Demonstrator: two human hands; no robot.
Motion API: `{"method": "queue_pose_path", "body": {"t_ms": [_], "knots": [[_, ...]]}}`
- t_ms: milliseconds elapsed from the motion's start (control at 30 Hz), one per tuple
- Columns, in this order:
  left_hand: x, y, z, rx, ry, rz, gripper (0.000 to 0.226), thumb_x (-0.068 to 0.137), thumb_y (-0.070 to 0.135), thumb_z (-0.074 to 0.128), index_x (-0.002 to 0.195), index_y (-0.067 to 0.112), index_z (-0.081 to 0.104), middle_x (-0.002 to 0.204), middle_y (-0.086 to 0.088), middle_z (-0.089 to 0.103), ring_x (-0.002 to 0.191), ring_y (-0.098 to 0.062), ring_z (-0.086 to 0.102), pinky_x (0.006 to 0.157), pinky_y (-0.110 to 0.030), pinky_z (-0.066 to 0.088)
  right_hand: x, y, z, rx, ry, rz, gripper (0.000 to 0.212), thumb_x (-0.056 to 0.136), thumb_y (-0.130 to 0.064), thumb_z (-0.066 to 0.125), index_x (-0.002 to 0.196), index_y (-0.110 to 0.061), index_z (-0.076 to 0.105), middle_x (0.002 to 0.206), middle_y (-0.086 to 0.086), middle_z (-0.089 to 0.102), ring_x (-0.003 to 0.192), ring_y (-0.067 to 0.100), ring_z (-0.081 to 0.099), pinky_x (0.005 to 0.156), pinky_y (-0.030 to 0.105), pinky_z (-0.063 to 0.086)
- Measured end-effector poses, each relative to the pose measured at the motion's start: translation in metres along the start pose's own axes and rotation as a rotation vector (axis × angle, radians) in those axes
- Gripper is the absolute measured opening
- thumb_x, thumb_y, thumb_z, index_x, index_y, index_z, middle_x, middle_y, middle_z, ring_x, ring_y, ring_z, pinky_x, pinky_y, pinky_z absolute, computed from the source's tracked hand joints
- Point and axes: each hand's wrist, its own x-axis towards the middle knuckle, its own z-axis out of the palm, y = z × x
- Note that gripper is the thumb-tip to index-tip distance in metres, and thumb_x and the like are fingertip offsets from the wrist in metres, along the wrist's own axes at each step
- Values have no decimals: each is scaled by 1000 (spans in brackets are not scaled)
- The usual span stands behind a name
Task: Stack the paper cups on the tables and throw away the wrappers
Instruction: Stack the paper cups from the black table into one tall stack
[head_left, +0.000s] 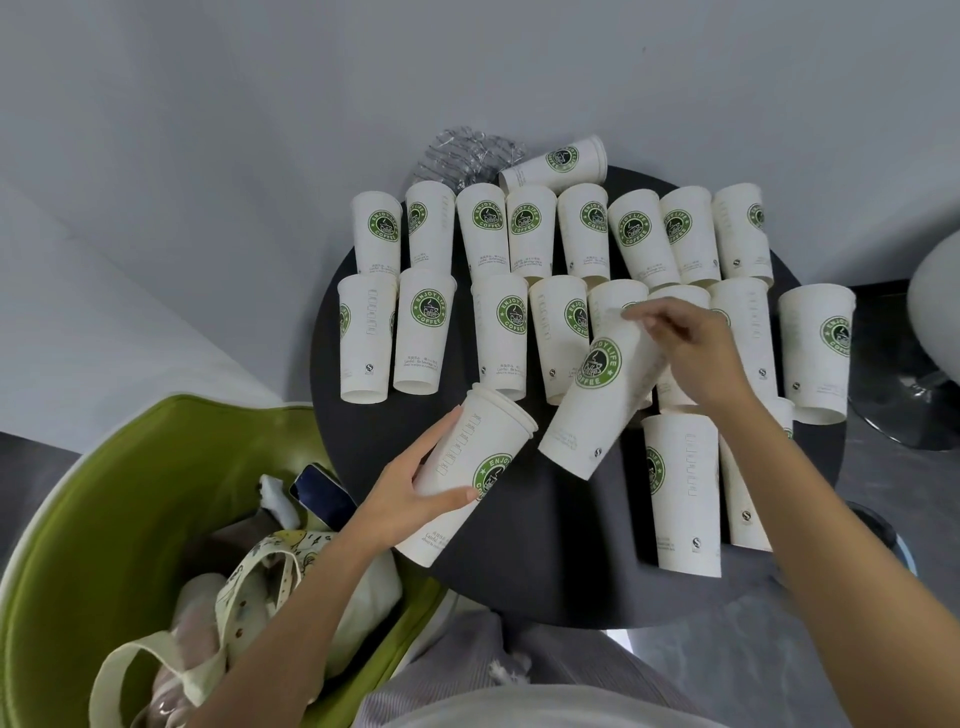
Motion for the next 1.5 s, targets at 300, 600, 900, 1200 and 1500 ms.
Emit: {"method": "queue_pose_path", "body": {"t_ms": [300,600,900,1200,1500], "knots": [[-4,-1,0,3,-23,2,85,79,19,81,142,53,36,142,34,42,132,3,43,110,-40,43,12,-14,2,8,131,-44,28,93,-3,47,94,-21,69,78,-6,63,68,9,45,65,15,33],[-1,11,8,-19,-35,38,85,78,16,81,143,48,37,143,31,44,134,0,44,112,-41,40,3,-18,35,119,47,-15,28,92,1,47,95,-17,68,105,3,66,97,10,56,84,14,40],[2,25,15,-61,-24,87,82,76,23,81,139,55,38,143,26,47,132,-2,47,108,-40,45,-24,-24,63,214,-77,32,32,93,2,47,89,-23,67,97,-9,66,89,0,57,79,8,39],[2,32,21,-71,-21,119,82,73,32,81,139,53,39,143,24,48,130,-4,50,105,-39,47,-49,-28,81,269,-122,76,22,96,-7,50,96,-17,69,84,-14,65,71,-4,53,68,7,39],[1,33,23,-78,-38,127,83,79,16,80,143,45,37,144,24,47,130,-3,49,102,-33,49,-60,-25,89,273,-113,98,21,95,-9,53,100,-19,70,100,-6,70,91,-1,59,79,9,41]]}}
